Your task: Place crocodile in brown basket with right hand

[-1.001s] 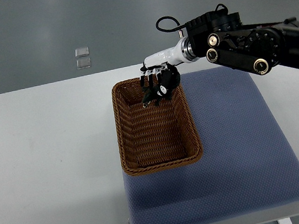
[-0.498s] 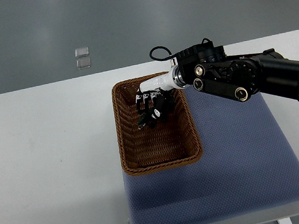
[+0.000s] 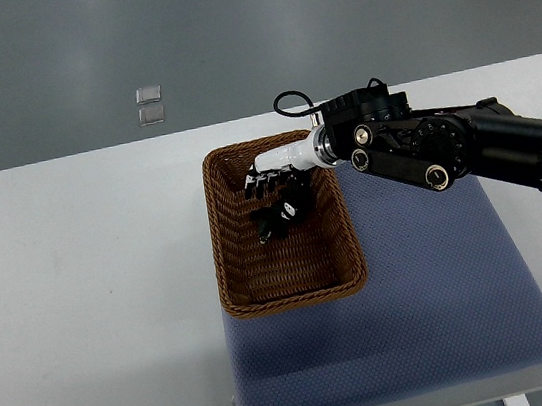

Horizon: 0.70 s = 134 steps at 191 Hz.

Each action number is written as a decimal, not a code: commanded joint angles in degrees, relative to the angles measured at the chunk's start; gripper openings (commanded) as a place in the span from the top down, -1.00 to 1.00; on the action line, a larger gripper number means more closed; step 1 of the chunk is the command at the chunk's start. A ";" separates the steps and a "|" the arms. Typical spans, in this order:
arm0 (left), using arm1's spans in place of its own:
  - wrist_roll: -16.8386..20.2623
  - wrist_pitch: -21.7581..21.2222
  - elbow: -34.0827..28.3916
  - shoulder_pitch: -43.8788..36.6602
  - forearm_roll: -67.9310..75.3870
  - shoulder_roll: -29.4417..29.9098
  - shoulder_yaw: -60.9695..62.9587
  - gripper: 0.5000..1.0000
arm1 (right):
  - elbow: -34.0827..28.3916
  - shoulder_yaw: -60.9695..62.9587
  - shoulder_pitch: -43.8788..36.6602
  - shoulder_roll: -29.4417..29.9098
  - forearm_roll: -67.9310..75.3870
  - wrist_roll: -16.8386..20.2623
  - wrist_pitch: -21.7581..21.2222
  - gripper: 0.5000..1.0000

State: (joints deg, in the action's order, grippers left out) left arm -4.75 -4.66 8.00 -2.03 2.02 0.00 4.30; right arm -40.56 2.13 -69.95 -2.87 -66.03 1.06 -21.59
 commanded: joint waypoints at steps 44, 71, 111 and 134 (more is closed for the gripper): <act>0.00 0.00 -0.09 -0.08 -0.09 0.00 -0.09 -1.00 | -0.14 8.76 -0.72 -4.16 0.73 -0.09 0.06 -0.64; 0.00 -0.08 0.00 -0.08 -0.09 0.00 -0.09 -1.00 | -0.14 20.27 0.16 -7.94 1.61 -0.35 1.46 -0.64; 0.00 -0.08 0.00 -0.08 0.00 0.00 -0.09 -1.00 | -0.31 39.62 7.28 -11.63 7.15 -3.78 5.07 -0.64; 0.00 -0.08 0.00 0.01 0.00 0.00 -0.09 -1.00 | -0.31 49.99 13.26 -11.11 13.47 -6.95 6.21 -0.64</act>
State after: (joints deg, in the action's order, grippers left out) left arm -4.75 -4.75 8.00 -2.10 1.93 0.00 4.22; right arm -40.85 43.58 -61.73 -14.18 -57.88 -3.26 -16.30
